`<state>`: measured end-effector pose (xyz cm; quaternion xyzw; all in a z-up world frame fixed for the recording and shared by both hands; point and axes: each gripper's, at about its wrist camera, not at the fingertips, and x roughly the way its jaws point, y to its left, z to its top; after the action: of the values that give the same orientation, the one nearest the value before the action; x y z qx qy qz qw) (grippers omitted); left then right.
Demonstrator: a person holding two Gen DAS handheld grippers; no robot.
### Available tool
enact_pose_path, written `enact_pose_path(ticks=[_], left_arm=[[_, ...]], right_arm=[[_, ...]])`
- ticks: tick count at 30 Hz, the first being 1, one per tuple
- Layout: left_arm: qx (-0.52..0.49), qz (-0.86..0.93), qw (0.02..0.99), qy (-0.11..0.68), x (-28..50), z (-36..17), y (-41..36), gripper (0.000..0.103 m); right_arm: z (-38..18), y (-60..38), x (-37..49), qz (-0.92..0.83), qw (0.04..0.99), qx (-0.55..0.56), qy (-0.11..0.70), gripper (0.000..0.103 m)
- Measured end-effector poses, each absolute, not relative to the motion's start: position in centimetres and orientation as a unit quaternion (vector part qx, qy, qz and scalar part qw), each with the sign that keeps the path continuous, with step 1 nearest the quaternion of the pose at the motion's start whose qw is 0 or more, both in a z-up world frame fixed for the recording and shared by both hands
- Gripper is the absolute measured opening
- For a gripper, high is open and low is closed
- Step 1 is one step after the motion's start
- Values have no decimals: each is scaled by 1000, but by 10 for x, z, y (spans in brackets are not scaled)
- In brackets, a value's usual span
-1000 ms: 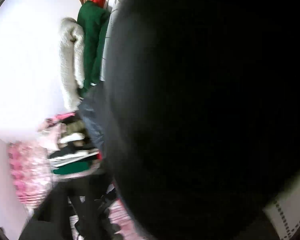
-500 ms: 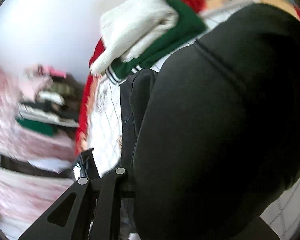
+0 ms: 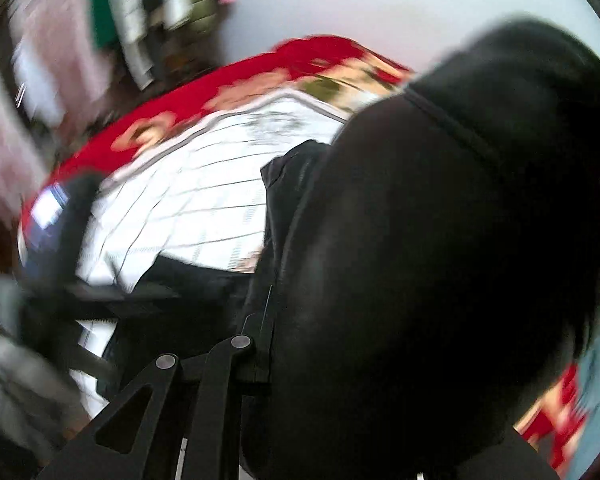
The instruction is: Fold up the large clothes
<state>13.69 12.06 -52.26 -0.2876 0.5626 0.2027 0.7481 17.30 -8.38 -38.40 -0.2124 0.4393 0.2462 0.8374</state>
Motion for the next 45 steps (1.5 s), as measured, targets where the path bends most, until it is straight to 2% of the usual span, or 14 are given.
enact_pose_path(ticks=[4, 10, 12, 13, 14, 15, 19, 21, 27, 30, 33, 37, 41, 45], left_arm=[[-320, 278, 727, 541, 59, -502, 183, 103], [-326, 348, 707, 523, -9, -486, 226, 103], [-323, 346, 709, 522, -15, -481, 230, 103], [-324, 341, 713, 520, -16, -478, 230, 103], [-326, 334, 717, 518, -18, -472, 226, 103], [-329, 325, 723, 514, -13, -467, 223, 103], [-332, 277, 747, 506, 8, -447, 203, 103], [-324, 258, 752, 513, 21, -449, 184, 103], [-260, 254, 707, 606, 39, -522, 137, 103], [-244, 263, 677, 643, 32, -568, 129, 103], [-256, 273, 678, 633, 31, -570, 132, 103], [-260, 277, 688, 618, 39, -561, 135, 103], [-245, 279, 695, 616, 54, -557, 133, 103], [-213, 288, 715, 601, 71, -532, 123, 103]], right_arm=[[-402, -9, 107, 301, 808, -306, 403, 16], [-496, 77, 12, 383, 722, -389, 425, 19], [-518, 87, 4, 378, 714, -387, 444, 37], [-521, 90, 6, 384, 706, -377, 460, 46], [-518, 92, 9, 397, 699, -360, 473, 64], [-512, 92, 14, 413, 689, -336, 493, 73], [-485, 70, 45, 447, 641, -261, 566, 74], [-474, 53, 56, 463, 622, -206, 597, 82], [-457, -53, 82, 420, 616, -51, 665, 84], [-476, -82, 121, 368, 638, -6, 676, 84], [-522, -99, 160, 333, 639, 50, 691, 85], [-584, -90, 212, 352, 592, 130, 713, 103], [-619, -79, 219, 398, 545, 162, 720, 102], [-596, -85, 212, 382, 578, 162, 703, 68]])
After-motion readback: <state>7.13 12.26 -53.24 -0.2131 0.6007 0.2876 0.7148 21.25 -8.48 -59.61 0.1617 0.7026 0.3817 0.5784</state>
